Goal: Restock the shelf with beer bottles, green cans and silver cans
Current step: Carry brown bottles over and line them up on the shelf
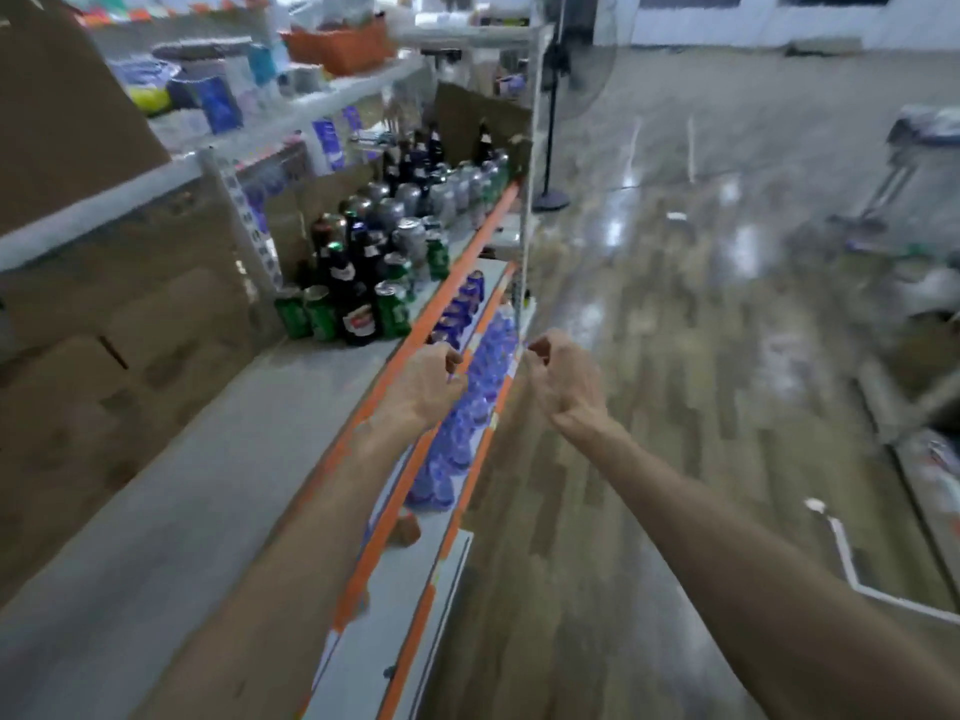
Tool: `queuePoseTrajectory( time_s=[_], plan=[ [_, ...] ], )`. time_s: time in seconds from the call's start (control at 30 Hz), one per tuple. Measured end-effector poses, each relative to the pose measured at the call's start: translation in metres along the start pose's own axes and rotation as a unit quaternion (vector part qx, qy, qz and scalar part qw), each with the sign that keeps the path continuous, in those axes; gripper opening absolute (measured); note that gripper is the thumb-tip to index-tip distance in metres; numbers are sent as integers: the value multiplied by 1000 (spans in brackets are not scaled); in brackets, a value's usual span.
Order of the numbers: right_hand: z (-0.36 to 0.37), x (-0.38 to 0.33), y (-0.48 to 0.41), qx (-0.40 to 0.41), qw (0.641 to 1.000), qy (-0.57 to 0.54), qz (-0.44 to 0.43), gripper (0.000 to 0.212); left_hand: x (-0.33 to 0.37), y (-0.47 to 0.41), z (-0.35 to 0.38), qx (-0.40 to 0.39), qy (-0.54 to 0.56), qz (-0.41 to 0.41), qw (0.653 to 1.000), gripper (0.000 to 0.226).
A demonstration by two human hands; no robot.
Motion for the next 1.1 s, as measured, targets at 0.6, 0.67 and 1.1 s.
queuePoseTrajectory(
  time_s=[0.6,0.67,1.1],
  plan=[
    [-86,147,-177,-6,999,6,-32,18,187,-178,87,24,-11,14,1000,28],
    [-80,156,-212,-14,999,12,-40,19,193,-212,93,27,-7,1,1000,30],
    [-48,189,-429,-78,993,-7,-84,13,252,-409,84,62,5,-64,996,30]
  ],
)
Point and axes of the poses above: each hand's wrist, its own y-axis away from the middle knuckle, its own z-axis out of the palm, x = y × z, the point moved 6 cm from there along -y, towards the middle knuckle, and after that the axes turned 14 degrees about -z, right-handed, at the moved point
